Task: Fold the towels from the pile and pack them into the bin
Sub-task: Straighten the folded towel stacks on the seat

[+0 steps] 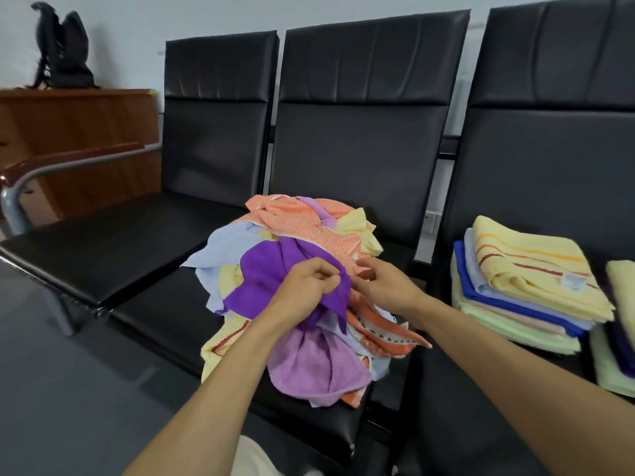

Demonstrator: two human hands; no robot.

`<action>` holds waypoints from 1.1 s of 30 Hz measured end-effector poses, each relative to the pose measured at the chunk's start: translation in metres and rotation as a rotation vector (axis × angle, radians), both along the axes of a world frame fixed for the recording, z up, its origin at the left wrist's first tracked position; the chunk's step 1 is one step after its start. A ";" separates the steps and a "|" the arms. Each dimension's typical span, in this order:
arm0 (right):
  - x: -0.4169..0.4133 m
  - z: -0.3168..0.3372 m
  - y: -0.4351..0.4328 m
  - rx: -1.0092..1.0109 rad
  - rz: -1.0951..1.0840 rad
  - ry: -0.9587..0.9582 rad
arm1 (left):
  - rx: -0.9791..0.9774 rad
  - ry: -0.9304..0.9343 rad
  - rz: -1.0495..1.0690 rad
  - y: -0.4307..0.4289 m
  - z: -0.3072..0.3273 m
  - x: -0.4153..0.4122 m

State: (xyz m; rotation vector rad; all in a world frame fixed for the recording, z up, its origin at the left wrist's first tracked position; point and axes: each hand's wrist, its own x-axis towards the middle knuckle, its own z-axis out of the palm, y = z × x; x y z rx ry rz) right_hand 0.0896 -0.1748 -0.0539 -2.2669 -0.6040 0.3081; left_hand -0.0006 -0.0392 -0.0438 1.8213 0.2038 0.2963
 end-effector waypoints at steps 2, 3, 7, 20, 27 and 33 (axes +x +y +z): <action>0.003 -0.003 0.004 0.091 -0.059 0.017 | -0.081 -0.004 -0.117 -0.006 0.001 -0.004; 0.002 -0.002 0.004 0.164 -0.097 0.045 | -0.112 -0.006 -0.155 -0.009 0.001 -0.005; -0.005 0.011 -0.010 0.336 -0.133 0.359 | -0.263 -0.040 -0.205 -0.013 0.006 -0.008; -0.033 0.051 -0.083 0.618 -0.068 0.357 | -0.538 -0.119 0.014 -0.072 0.024 0.010; -0.048 0.103 -0.128 0.732 -0.210 0.084 | -0.416 -0.128 -0.060 -0.115 0.073 0.009; -0.065 0.165 -0.171 0.876 -0.294 -0.095 | -0.165 -0.234 -0.351 -0.156 0.152 -0.016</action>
